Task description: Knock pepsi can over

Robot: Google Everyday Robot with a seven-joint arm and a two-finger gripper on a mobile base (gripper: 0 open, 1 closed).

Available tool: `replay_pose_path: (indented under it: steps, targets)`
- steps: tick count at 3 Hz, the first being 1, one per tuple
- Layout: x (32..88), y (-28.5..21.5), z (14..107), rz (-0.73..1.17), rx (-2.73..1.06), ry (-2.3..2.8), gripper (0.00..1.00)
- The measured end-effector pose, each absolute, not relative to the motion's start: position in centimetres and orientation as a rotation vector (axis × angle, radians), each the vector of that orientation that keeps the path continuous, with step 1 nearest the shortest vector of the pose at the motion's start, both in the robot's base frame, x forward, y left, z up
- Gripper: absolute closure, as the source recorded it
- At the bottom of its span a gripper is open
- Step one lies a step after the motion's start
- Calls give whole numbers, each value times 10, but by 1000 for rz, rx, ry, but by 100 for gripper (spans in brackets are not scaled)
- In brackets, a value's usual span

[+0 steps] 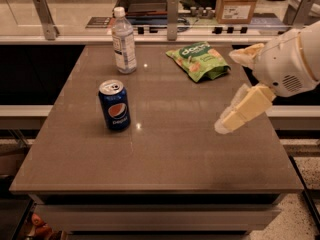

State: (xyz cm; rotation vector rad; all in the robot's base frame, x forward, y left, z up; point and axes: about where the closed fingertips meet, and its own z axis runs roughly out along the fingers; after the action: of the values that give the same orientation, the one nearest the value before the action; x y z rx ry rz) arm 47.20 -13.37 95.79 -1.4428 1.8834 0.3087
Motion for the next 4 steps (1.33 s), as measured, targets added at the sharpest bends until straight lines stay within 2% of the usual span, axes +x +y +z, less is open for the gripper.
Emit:
replay_pose_path:
  steps: [2, 4]
  targets:
    - [497, -75, 947, 525, -1271, 1672, 0]
    - [512, -23, 923, 625, -1260, 1594, 0]
